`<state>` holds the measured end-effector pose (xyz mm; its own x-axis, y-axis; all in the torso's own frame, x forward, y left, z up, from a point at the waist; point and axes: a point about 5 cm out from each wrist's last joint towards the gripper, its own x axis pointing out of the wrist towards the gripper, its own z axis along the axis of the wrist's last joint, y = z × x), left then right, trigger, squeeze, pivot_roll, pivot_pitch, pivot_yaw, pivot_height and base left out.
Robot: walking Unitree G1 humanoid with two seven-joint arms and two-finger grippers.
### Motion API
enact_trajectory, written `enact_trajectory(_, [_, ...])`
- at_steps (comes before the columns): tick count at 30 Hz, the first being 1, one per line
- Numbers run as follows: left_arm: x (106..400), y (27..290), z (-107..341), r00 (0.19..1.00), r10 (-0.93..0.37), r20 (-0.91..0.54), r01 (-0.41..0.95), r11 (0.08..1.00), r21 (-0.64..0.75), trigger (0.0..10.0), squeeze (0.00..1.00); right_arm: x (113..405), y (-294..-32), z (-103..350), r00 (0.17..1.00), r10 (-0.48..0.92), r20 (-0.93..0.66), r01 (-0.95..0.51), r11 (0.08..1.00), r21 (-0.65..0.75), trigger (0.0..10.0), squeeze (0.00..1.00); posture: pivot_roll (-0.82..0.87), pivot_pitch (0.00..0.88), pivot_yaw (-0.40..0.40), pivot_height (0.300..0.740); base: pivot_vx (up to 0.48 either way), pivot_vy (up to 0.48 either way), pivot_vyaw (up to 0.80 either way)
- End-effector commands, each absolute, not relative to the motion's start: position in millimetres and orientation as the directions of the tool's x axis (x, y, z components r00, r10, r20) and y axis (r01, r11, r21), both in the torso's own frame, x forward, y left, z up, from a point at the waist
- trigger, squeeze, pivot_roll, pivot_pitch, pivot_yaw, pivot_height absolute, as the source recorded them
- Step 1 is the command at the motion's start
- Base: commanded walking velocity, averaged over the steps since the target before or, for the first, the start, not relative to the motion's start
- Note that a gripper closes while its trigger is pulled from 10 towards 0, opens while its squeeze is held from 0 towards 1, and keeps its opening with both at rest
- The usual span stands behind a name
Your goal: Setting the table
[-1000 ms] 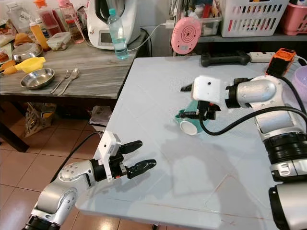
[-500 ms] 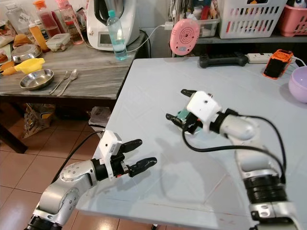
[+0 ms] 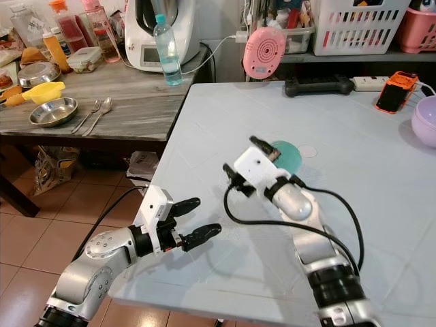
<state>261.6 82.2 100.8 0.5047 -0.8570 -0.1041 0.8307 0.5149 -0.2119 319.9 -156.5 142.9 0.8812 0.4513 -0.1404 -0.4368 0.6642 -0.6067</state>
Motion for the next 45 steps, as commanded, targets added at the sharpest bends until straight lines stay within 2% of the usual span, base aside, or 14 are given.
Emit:
enact_trajectory(1, [263.3, 85.8, 101.4, 0.514, -0.851, -0.111, 0.828, 0.526, -0.193, 10.0, 0.0, 318.0, -171.5, 149.0, 0.921, 0.367, -0.131, -0.365, 0.692, -0.623, 10.0, 1.0, -0.13, 0.006, 0.093, 0.74, 0.0, 0.0, 0.0])
enact_trajectory(7, [264.1, 86.2, 101.0, 0.514, -0.85, -0.112, 0.829, 0.526, -0.191, 10.0, 0.0, 319.5, -183.6, 150.8, 0.96, 0.249, -0.128, -0.274, 0.745, -0.609, 10.0, 1.0, -0.13, 0.005, 0.095, 0.74, 0.0, 0.0, 0.0])
enact_trajectory(14, [265.7, 86.5, 101.4, 0.514, -0.85, -0.113, 0.83, 0.526, -0.183, 10.0, 0.0, 305.8, -186.0, 153.6, 0.952, 0.277, -0.132, -0.298, 0.732, -0.612, 10.0, 1.0, -0.13, 0.002, 0.1, 0.74, 0.0, 0.0, 0.0])
enact_trajectory(21, [267.1, 88.4, 101.6, 0.516, -0.849, -0.117, 0.83, 0.529, -0.178, 10.0, 0.0, 276.0, -211.4, 154.0, 0.934, 0.292, -0.205, -0.355, 0.71, -0.608, 10.0, 1.0, -0.14, 0.004, 0.114, 0.74, 0.0, 0.0, 0.0])
enact_trajectory(25, [267.2, 88.6, 101.6, 0.515, -0.849, -0.119, 0.83, 0.528, -0.177, 10.0, 0.0, 271.2, -217.3, 153.6, 0.933, 0.287, -0.219, -0.36, 0.717, -0.597, 10.0, 1.0, -0.14, 0.004, 0.116, 0.74, 0.0, 0.0, 0.0])
enact_trajectory(29, [267.8, 89.0, 102.0, 0.508, -0.853, -0.122, 0.835, 0.522, -0.173, 10.0, 0.0, 255.7, -244.6, 147.9, 0.919, 0.238, -0.315, -0.386, 0.709, -0.589, 10.0, 1.0, -0.15, 0.005, 0.128, 0.74, 0.0, 0.0, 0.0])
enact_trajectory(32, [268.6, 88.1, 103.0, 0.501, -0.856, -0.123, 0.841, 0.516, -0.163, 10.0, 0.0, 260.9, -265.5, 153.1, 0.939, 0.156, -0.308, -0.317, 0.74, -0.593, 10.0, 0.97, -0.14, 0.006, 0.131, 0.74, 0.0, 0.0, 0.0])
enact_trajectory(33, [268.7, 87.6, 103.6, 0.5, -0.857, -0.123, 0.842, 0.515, -0.161, 10.0, 0.0, 268.1, -264.9, 159.5, 0.953, 0.159, -0.259, -0.283, 0.777, -0.563, 10.0, 0.95, -0.14, 0.006, 0.131, 0.74, 0.0, 0.0, 0.0])
enact_trajectory(34, [268.6, 86.7, 104.5, 0.5, -0.858, -0.122, 0.843, 0.514, -0.159, 10.0, 0.0, 281.4, -258.6, 171.4, 0.966, 0.192, -0.173, -0.253, 0.842, -0.476, 10.0, 0.75, -0.14, 0.005, 0.13, 0.74, 0.0, 0.0, 0.0])
enact_trajectory(35, [268.5, 86.6, 104.7, 0.5, -0.858, -0.122, 0.843, 0.514, -0.159, 10.0, 0.0, 283.9, -257.0, 173.2, 0.966, 0.202, -0.161, -0.254, 0.852, -0.458, 10.0, 0.75, -0.14, 0.005, 0.13, 0.74, 0.0, 0.0, 0.0])
enact_trajectory(38, [268.0, 86.2, 105.5, 0.504, -0.855, -0.121, 0.841, 0.517, -0.157, 10.0, 0.0, 296.2, -261.2, 177.1, 0.971, 0.185, -0.152, -0.236, 0.841, -0.487, 10.0, 0.04, -0.12, 0.006, 0.122, 0.74, 0.0, 0.0, 0.0])
enact_trajectory(39, [267.9, 86.2, 105.7, 0.505, -0.855, -0.121, 0.84, 0.519, -0.157, 10.0, 0.0, 297.9, -262.2, 178.2, 0.971, 0.186, -0.151, -0.237, 0.833, -0.5, 10.0, 0.0, -0.12, 0.006, 0.119, 0.74, 0.0, 0.0, 0.0])
enact_trajectory(45, [267.2, 87.7, 105.6, 0.522, -0.844, -0.123, 0.828, 0.536, -0.165, 10.0, 0.0, 327.4, -280.3, 195.1, 0.981, 0.178, -0.076, -0.193, 0.89, -0.414, 10.0, 0.0, -0.1, 0.008, 0.11, 0.74, 0.0, 0.0, 0.0])
